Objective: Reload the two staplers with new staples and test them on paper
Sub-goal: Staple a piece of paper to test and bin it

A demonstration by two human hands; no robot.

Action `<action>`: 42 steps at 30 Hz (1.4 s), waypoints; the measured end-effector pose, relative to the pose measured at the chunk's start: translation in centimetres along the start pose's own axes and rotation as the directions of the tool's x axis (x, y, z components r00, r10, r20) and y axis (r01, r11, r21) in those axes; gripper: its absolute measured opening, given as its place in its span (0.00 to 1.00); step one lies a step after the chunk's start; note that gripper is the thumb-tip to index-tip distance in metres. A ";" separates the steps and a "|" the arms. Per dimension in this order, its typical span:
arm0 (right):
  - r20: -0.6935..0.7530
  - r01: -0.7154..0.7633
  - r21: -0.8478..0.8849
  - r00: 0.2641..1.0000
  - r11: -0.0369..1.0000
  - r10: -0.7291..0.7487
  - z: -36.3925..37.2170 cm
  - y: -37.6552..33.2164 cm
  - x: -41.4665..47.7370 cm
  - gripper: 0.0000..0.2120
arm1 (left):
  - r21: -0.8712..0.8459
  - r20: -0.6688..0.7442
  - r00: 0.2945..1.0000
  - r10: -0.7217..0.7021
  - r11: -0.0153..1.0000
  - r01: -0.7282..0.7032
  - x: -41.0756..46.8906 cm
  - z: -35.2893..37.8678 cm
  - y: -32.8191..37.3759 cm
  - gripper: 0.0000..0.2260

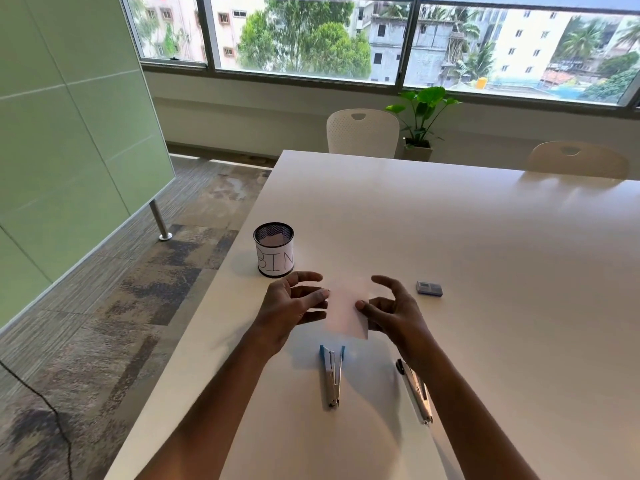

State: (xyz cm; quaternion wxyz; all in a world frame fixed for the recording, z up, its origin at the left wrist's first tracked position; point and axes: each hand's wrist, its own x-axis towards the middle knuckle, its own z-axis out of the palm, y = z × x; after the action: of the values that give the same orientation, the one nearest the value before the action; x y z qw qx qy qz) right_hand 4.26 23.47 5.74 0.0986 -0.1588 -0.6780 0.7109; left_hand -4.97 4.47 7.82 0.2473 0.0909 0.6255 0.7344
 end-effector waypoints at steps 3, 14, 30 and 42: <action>0.022 0.087 0.099 0.996 0.991 -0.090 -0.1 -0.5 -1.2 0.23 | -0.030 0.016 0.999 0.028 0.999 -0.028 -0.9 0.3 0.4 0.11; -0.034 0.171 0.030 0.985 0.985 -0.169 0.9 -1.2 -3.2 0.08 | 0.126 -0.035 0.996 0.077 0.989 -0.072 -2.6 1.2 -0.7 0.13; 0.042 0.165 0.107 0.984 0.980 -0.170 0.8 -0.8 -3.5 0.09 | 0.083 0.021 0.994 0.110 0.990 -0.112 -3.5 1.2 -0.3 0.09; 0.042 0.131 0.036 0.990 0.991 -0.133 1.9 -1.4 -3.5 0.10 | 0.092 0.011 0.986 0.167 0.982 -0.168 -3.3 1.3 -0.2 0.14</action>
State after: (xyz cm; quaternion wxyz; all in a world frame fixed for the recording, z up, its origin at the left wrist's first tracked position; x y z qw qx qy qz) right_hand 6.74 20.54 7.47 0.1331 -0.0962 -0.6771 0.7174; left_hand -1.46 4.04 8.50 0.1811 0.1555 0.6485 0.7228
